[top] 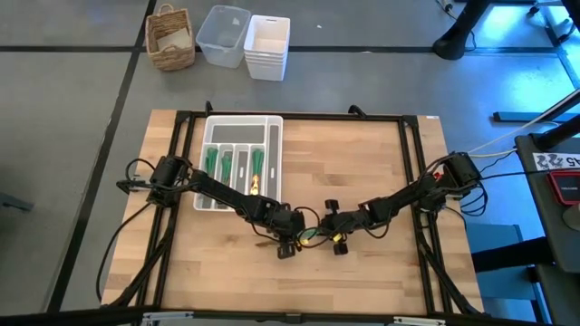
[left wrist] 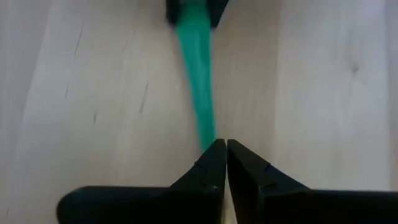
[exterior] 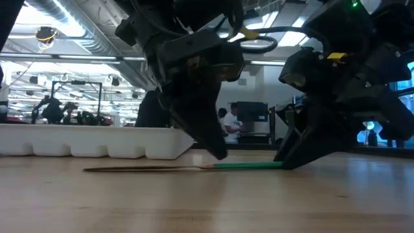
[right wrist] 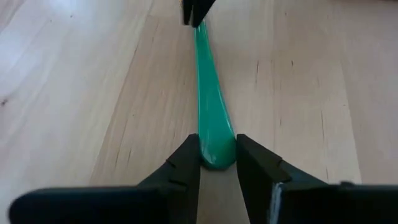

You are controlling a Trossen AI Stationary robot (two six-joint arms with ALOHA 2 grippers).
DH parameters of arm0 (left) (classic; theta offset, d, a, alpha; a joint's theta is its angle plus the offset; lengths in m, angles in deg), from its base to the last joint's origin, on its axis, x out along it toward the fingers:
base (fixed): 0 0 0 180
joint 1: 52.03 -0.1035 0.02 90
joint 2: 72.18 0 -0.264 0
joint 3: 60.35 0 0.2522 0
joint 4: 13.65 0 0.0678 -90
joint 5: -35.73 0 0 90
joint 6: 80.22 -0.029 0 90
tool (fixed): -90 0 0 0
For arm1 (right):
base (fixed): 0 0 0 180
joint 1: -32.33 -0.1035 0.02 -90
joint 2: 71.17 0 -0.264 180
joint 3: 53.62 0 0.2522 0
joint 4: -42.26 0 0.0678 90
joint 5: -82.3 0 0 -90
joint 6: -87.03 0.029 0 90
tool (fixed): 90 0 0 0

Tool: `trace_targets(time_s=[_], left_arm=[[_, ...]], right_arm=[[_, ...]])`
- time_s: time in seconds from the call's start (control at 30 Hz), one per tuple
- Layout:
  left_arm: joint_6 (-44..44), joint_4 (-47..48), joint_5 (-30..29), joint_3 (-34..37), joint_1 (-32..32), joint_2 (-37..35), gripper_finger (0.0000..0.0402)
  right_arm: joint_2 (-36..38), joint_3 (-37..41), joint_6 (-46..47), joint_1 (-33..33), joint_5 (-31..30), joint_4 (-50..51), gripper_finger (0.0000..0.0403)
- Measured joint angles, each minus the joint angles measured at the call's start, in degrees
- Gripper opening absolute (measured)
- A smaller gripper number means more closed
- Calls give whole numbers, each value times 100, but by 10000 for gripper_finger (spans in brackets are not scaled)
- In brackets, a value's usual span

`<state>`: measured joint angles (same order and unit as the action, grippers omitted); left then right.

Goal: Sort silverware
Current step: Put the green knife into the white silverware tray

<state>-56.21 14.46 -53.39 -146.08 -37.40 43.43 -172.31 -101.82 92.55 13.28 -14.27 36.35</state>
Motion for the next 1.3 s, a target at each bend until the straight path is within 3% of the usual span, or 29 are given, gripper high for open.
trace_targets(time_s=[0.23,0.47,1.3], left_arm=[[50,-396,155,-2,1,9,69],[-345,-208,129,8,29,20,127],[-531,-452,-181,-85,265,-11,117]], right_arm=[[0,0,481,7,234,-26,88],[-2,0,962,9,529,-53,89],[-2,7,1554,0,1234,-86,89]])
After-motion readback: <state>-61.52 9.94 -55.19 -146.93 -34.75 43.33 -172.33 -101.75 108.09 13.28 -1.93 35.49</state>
